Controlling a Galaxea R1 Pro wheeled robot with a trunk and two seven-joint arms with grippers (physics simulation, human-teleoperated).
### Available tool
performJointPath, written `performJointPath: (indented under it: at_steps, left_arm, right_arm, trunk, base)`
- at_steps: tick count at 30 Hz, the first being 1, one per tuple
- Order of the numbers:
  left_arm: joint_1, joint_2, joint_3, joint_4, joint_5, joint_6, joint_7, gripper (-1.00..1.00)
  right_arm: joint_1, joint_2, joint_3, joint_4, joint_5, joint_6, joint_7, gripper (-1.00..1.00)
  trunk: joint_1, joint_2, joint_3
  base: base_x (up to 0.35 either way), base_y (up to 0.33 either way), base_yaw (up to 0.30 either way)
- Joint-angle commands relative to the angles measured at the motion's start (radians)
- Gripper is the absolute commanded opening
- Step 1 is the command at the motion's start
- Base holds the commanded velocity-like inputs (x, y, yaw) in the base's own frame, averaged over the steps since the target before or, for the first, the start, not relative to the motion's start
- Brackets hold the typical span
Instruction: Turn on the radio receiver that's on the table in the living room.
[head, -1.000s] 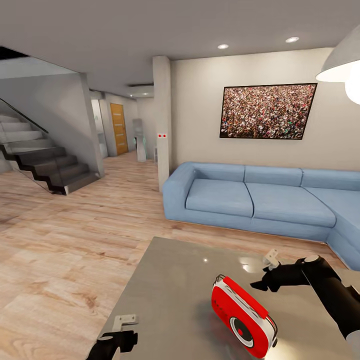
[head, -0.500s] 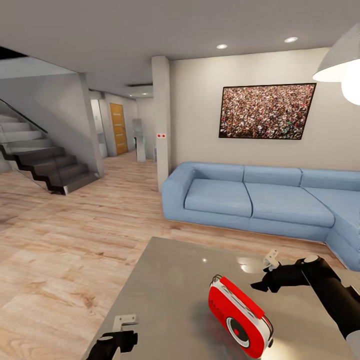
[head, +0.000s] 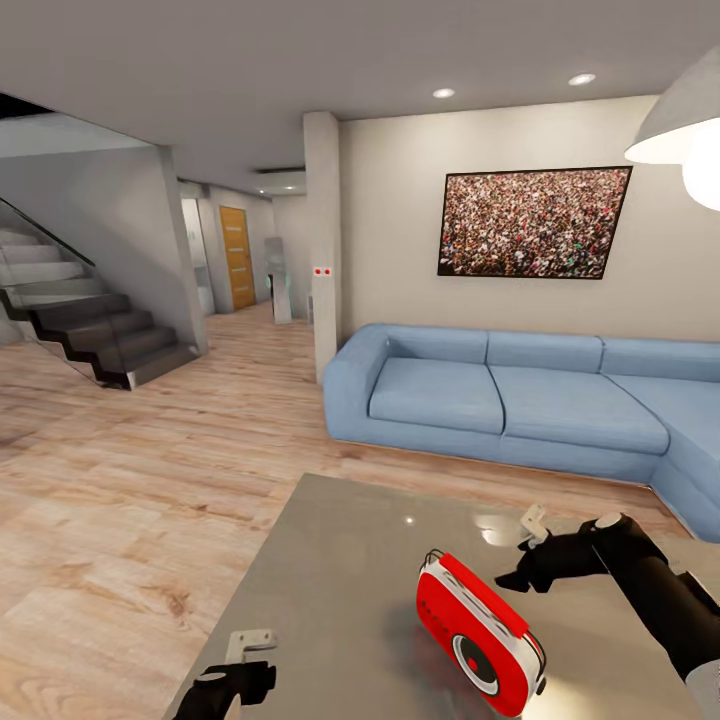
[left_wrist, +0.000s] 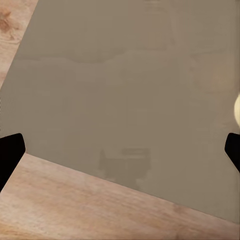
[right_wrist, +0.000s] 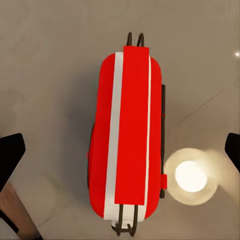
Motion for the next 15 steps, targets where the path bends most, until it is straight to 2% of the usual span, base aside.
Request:
performJointPath:
  at_steps: [1,15]
  left_arm:
    - [0.0,0.0,0.001,0.0,0.002,0.0,-0.001,1.0]
    - [0.0,-0.005,0.003,-0.002,0.004,0.001,0.004,1.0]
  right_arm:
    - [0.0,0.0,0.004,0.0,0.0,0.0,0.0,1.0]
    - [0.0,0.0,0.0,0.015,-0.002,0.003,-0.005,1.0]
  trunk:
    - [0.0,0.0,0.0]
    - [0.0,0.0,0.0]
  base:
    - [0.0,0.0,0.0]
    - [0.0,0.0,0.0]
